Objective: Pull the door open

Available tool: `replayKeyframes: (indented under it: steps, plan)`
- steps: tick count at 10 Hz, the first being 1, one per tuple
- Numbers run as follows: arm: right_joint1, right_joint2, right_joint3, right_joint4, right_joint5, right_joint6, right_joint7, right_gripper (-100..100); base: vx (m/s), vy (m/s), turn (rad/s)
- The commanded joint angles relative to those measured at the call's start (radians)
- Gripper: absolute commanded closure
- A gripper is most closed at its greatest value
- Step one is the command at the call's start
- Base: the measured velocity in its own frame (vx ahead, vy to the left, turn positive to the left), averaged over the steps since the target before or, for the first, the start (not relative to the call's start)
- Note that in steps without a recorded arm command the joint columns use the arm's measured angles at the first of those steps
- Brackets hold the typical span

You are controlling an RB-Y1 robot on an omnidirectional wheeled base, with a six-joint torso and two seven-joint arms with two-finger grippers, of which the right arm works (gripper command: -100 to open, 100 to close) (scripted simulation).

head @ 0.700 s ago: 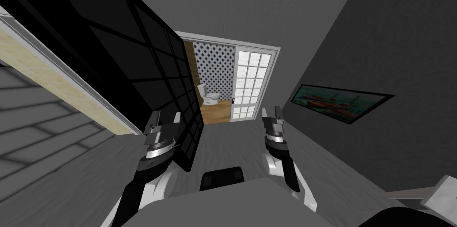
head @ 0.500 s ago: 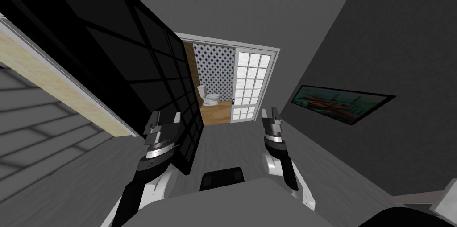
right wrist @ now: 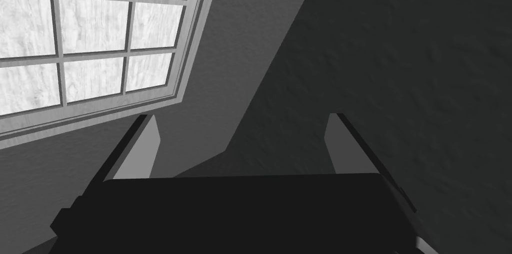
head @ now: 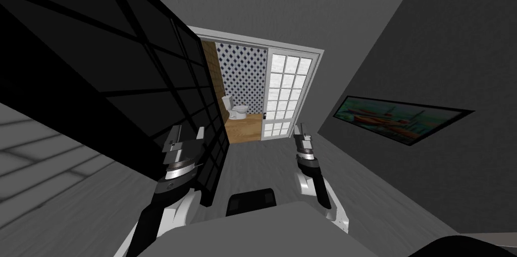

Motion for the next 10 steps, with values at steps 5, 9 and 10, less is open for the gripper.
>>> replayKeyframes:
  steps: [5, 9, 10]
  plan:
    - [-0.042, -0.021, -0.013, 0.146, 0.04, -0.03, 0.114, -100, 0.142, 0.001, -0.005]
    - [-0.069, -0.031, -0.022, 0.234, 0.063, -0.047, 0.181, -100, 0.097, -0.001, -0.004]
    - [-0.076, -0.034, -0.024, 0.258, 0.069, -0.052, 0.198, -100, 0.095, 0.002, -0.005]
